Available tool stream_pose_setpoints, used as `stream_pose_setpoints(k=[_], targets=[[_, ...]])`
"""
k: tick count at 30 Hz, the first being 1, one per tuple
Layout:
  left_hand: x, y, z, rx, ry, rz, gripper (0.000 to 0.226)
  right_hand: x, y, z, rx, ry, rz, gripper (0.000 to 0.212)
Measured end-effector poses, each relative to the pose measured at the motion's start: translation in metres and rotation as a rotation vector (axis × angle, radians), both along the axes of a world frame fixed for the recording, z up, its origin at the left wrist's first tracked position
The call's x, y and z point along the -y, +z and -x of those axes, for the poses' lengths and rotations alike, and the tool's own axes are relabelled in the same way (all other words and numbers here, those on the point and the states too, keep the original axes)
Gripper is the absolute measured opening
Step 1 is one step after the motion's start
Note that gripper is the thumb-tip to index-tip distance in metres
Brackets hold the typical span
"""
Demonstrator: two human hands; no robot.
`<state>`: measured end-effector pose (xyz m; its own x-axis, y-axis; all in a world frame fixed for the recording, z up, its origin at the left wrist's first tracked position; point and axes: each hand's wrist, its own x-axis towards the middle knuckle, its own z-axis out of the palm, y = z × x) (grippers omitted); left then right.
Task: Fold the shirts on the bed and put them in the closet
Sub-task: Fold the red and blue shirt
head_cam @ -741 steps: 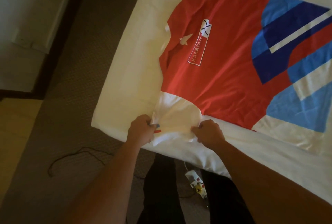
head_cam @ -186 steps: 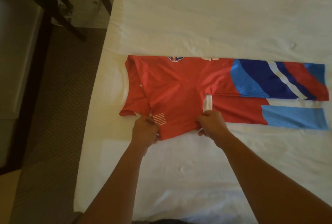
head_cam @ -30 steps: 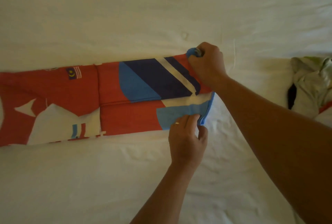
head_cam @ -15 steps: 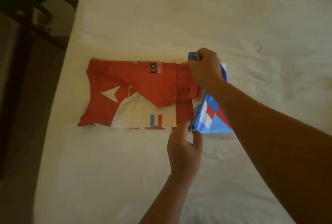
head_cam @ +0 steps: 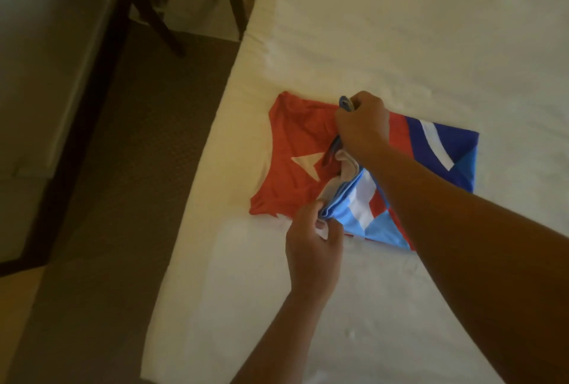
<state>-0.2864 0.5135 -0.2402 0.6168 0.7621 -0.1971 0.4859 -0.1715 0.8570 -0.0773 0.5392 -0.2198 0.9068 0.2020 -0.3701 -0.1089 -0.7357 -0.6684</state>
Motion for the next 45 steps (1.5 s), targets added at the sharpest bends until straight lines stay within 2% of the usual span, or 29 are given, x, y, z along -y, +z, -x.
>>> stream_pose_setpoints(k=[2,4,9,12,16,20,22,24,26,28,31,33,35,39,45], targets=[[-0.016,-0.002,0.005,-0.029,0.06,0.028,0.032,-0.02,-0.002,0.006,0.003,0.004,0.025,0.001],[-0.028,-0.002,0.008,-0.055,0.12,0.025,0.035,-0.036,-0.001,0.01,0.009,0.0,0.046,0.006],[-0.051,-0.005,0.011,-0.274,0.215,-0.114,0.032,-0.07,-0.002,0.015,-0.009,0.034,0.077,0.011],[-0.06,-0.007,0.017,-0.33,0.246,-0.121,0.031,-0.082,-0.006,0.017,-0.041,0.059,0.104,0.009],[-0.071,-0.008,0.024,-0.384,0.281,-0.072,0.031,-0.091,-0.01,0.02,-0.085,0.098,0.1,0.018],[-0.078,-0.005,0.025,-0.489,0.307,-0.034,0.038,-0.085,-0.013,0.022,-0.182,0.132,-0.089,0.026],[-0.079,-0.001,0.021,-0.54,0.336,-0.115,0.043,-0.076,-0.012,0.022,-0.229,0.084,-0.258,0.02],[-0.078,0.003,0.005,-0.5,0.334,-0.242,0.052,-0.057,-0.008,0.019,-0.158,-0.014,-0.36,0.013],[-0.078,0.004,-0.023,-0.395,0.217,-0.356,0.055,-0.031,-0.008,0.018,-0.004,-0.116,-0.324,0.013],[-0.08,0.0,-0.056,-0.305,0.012,-0.472,0.056,0.004,-0.015,0.021,0.175,-0.135,-0.223,0.013],[-0.095,-0.022,-0.095,-0.279,-0.321,-0.703,0.058,0.061,-0.043,0.025,0.431,0.098,0.079,0.033],[-0.115,-0.043,-0.105,-0.332,-0.479,-0.81,0.064,0.09,-0.056,0.023,0.426,0.267,0.33,0.052],[-0.131,-0.063,-0.108,-0.381,-0.58,-0.882,0.069,0.115,-0.064,0.017,0.35,0.348,0.486,0.063],[-0.15,-0.083,-0.099,-0.386,-0.63,-0.944,0.075,0.151,-0.079,0.007,0.335,0.365,0.537,0.073],[-0.144,-0.073,-0.099,-0.461,-0.622,-0.921,0.076,0.16,-0.08,0.005,0.317,0.331,0.525,0.073]])
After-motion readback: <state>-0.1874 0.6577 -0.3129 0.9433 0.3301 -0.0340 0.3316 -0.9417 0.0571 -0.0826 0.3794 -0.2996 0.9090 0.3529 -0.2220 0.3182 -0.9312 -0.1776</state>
